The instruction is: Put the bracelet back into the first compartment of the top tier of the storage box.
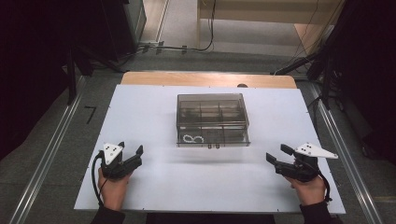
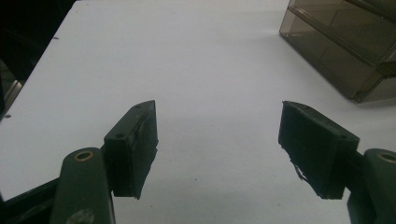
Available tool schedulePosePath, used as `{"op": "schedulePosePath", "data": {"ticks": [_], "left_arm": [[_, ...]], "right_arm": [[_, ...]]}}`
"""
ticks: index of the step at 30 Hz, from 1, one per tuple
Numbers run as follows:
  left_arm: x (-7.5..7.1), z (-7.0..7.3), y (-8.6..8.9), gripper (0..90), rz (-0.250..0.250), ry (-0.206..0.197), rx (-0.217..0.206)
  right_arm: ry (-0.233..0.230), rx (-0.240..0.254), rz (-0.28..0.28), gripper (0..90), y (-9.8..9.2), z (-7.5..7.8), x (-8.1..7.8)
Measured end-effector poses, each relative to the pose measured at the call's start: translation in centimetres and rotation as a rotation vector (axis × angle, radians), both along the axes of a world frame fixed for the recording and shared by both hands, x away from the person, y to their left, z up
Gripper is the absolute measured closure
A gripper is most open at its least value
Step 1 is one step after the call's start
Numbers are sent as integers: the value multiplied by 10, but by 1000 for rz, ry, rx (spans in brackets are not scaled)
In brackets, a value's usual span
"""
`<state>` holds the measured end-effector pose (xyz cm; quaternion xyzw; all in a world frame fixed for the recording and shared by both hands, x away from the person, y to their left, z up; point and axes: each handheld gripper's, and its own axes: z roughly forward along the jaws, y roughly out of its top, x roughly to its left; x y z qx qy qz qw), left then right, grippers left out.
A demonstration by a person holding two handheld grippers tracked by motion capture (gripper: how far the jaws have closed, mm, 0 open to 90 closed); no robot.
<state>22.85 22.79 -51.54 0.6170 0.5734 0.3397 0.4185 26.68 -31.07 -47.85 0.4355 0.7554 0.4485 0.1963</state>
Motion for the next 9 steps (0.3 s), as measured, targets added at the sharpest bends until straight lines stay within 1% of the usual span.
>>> {"op": "schedulePosePath", "data": {"ticks": [3, 5, 7, 9], "left_arm": [[-2, 1, 0, 257, 5, 5, -3], [-4, 1, 1, 236, 3, 7, -3], [-7, 1, 2, 207, 3, 15, -15], [-11, 2, 2, 180, -5, 25, -13]], "right_arm": [[8, -11, -18, 219, -8, -2, -2], [27, -22, -34, 196, -13, -4, -3], [53, -32, -48, 166, -19, -7, -4], [76, -40, -78, 150, -30, -11, -7]]}}
